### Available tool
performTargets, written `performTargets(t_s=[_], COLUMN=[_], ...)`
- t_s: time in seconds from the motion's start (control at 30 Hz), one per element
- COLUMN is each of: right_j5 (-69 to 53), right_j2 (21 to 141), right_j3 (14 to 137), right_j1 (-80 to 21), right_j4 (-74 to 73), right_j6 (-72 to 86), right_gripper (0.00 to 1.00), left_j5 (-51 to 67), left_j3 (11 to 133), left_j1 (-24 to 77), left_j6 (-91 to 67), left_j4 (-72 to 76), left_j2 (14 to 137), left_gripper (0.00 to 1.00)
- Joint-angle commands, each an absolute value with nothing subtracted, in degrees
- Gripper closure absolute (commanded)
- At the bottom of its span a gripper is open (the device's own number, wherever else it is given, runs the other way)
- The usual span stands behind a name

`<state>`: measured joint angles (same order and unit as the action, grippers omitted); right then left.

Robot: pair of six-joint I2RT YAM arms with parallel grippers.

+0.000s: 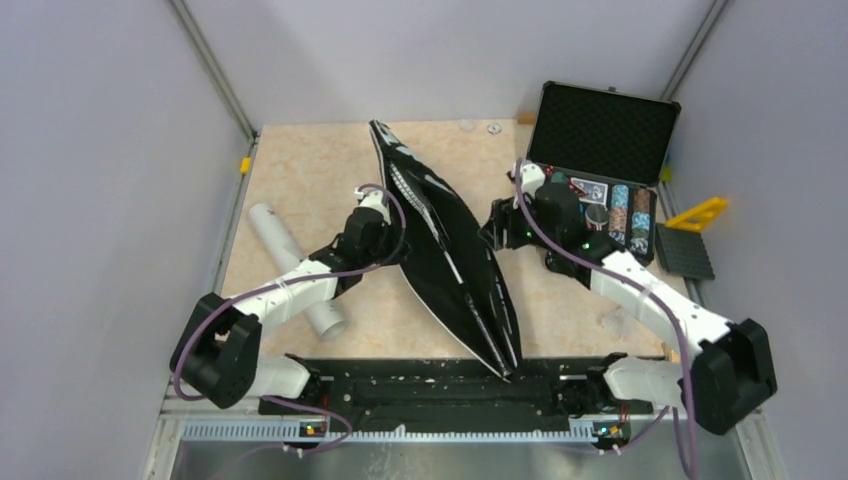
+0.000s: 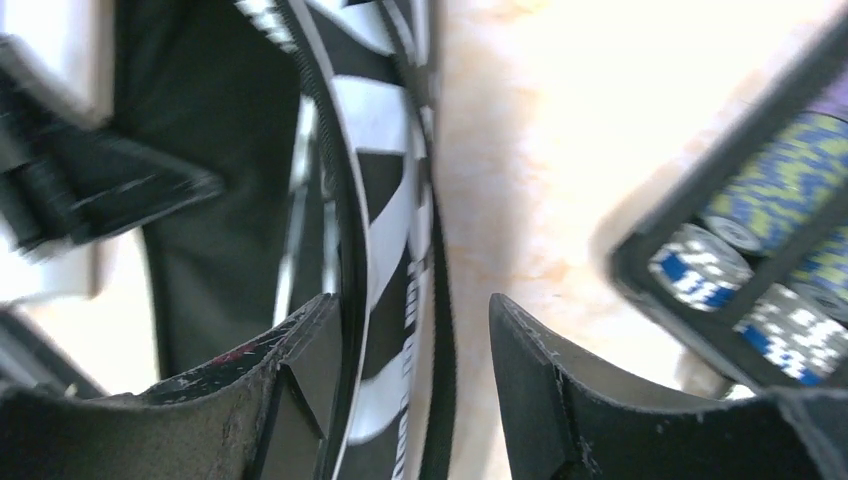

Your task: Pack up the badminton gear

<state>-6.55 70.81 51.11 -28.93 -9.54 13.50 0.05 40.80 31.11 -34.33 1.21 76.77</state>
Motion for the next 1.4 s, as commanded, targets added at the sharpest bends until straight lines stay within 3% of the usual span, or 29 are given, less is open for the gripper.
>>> performTargets(t_s=[0.0,0.2,0.43,0.63,0.87,1.13,1.2,1.37], right_j5=[-9.9,5.1,4.4,1.3,19.4,29.9,31.4,32.5], right_j2=[63.7,61.3,65.4,71.1,78.3,85.7,87.1,86.4], right_j3=[47.9,51.6,54.8,56.0,59.6,61.1,61.6,60.8], right_j1=[-37.6,-55.6,-67.6,-69.2,-69.2,-69.0,-68.4,-67.1], right_j4=[-11.1,-16.6,-18.6,-19.4,-24.0,-30.1,-31.4,-30.4], right_j6=[11.5,7.3,-0.5,-1.3,7.3,14.8,16.7,18.7], right_gripper=[0.42,0.41,0.41,0.43,0.44,0.46,0.53,0.90], left_j5=[-0.3,-2.9,-10.4,-13.9,-14.5,-15.3,-15.5,-15.4], left_j3=[41.1,43.4,46.8,48.5,49.6,49.1,49.0,48.8], left_j1=[31.2,33.1,36.8,38.3,39.8,40.7,40.7,40.9], left_j6=[-33.5,-34.1,-34.8,-35.6,-35.6,-35.7,-35.9,-35.9], left_j4=[1.6,-2.8,-10.1,-13.3,-14.1,-14.3,-14.4,-14.4], left_j2=[75.9,74.5,72.9,72.6,72.1,70.9,70.6,70.6], left_gripper=[1.00,1.00,1.00,1.00,1.00,1.00,1.00,1.00])
